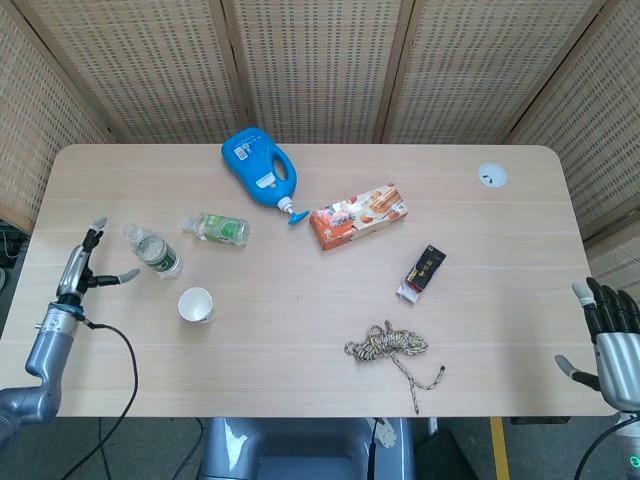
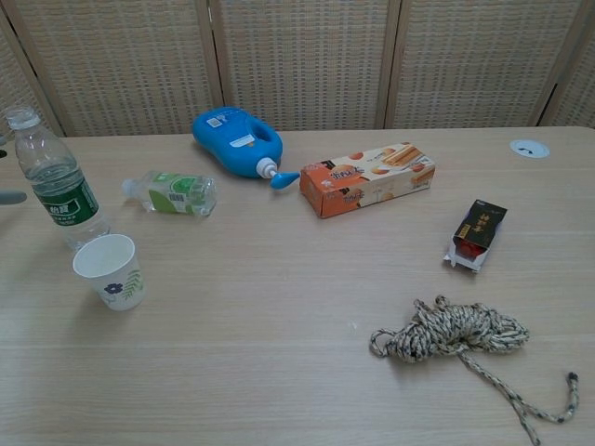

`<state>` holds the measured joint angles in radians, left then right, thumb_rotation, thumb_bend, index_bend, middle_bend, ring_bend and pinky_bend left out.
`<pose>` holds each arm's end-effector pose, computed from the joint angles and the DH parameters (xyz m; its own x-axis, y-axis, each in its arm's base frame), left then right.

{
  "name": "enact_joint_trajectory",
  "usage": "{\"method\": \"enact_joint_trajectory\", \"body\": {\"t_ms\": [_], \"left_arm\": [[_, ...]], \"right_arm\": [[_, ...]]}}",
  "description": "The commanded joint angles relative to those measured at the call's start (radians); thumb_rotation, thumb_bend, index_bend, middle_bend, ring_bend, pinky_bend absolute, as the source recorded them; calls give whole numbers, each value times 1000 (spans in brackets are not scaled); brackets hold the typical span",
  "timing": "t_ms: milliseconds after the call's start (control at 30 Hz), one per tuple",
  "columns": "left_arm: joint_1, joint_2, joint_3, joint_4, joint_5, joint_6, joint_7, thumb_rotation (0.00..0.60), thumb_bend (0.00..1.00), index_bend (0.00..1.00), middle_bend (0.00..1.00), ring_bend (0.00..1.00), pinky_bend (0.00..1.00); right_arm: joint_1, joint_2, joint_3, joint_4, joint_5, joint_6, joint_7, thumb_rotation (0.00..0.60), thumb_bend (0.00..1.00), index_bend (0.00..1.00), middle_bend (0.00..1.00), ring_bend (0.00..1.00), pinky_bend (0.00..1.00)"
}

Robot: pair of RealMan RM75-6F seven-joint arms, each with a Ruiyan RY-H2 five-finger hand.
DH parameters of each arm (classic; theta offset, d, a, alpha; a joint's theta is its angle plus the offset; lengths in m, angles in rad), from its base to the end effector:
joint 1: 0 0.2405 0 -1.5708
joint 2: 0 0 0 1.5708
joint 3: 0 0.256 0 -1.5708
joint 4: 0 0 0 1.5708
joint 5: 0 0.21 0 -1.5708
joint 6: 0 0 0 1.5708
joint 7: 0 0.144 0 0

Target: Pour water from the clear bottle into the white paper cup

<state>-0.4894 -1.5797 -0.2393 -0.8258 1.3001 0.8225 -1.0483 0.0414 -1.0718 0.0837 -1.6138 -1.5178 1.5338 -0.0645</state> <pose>-0.3576 0.3581 0.0589 -0.4451 0.1014 0.8897 0.8793 0.2374 0.4129 -0.3134 -0.1743 0.1843 0.4929 0.0638 0.8677 -0.8699 0.0161 0.4929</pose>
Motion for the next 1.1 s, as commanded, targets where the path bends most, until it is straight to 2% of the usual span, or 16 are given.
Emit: {"method": "enact_joint_trajectory", "body": {"t_ms": [33, 333, 833, 933, 967, 1000, 1100], "left_arm": [[-29, -35, -5, 39, 7, -18, -27, 600, 26, 0, 0, 0, 0], [-99, -144, -1, 163, 23, -73, -94, 600, 16, 0, 0, 0, 0], [-143, -279, 0, 316, 46, -23, -202, 600, 16, 5, 0, 0, 0], [-151, -288, -4, 326, 38, -44, -217, 600, 34, 158, 103, 1, 4], [-156, -291, -10, 330, 31, -50, -221, 600, 54, 279, 189, 18, 23], [-158, -294, -15, 332, 26, -52, -222, 600, 89, 392, 274, 54, 55], [-159, -307, -30, 341, 11, -38, -218, 600, 209, 560, 409, 175, 162]], "right_arm": [[5, -4, 2, 2, 9, -9, -8, 600, 0, 0, 0, 0, 0], [16, -12, 14, 11, 48, -36, -19, 600, 0, 0, 0, 0, 0], [24, -15, 25, 24, 83, -56, -9, 600, 0, 0, 0, 0, 0], [24, -14, 25, 25, 84, -55, -6, 600, 0, 0, 0, 0, 0], [24, -14, 25, 25, 84, -55, -5, 600, 0, 0, 0, 0, 0], [24, -14, 25, 26, 83, -54, -3, 600, 0, 0, 0, 0, 0], [23, -13, 24, 27, 82, -53, 3, 600, 0, 0, 0, 0, 0]]}}
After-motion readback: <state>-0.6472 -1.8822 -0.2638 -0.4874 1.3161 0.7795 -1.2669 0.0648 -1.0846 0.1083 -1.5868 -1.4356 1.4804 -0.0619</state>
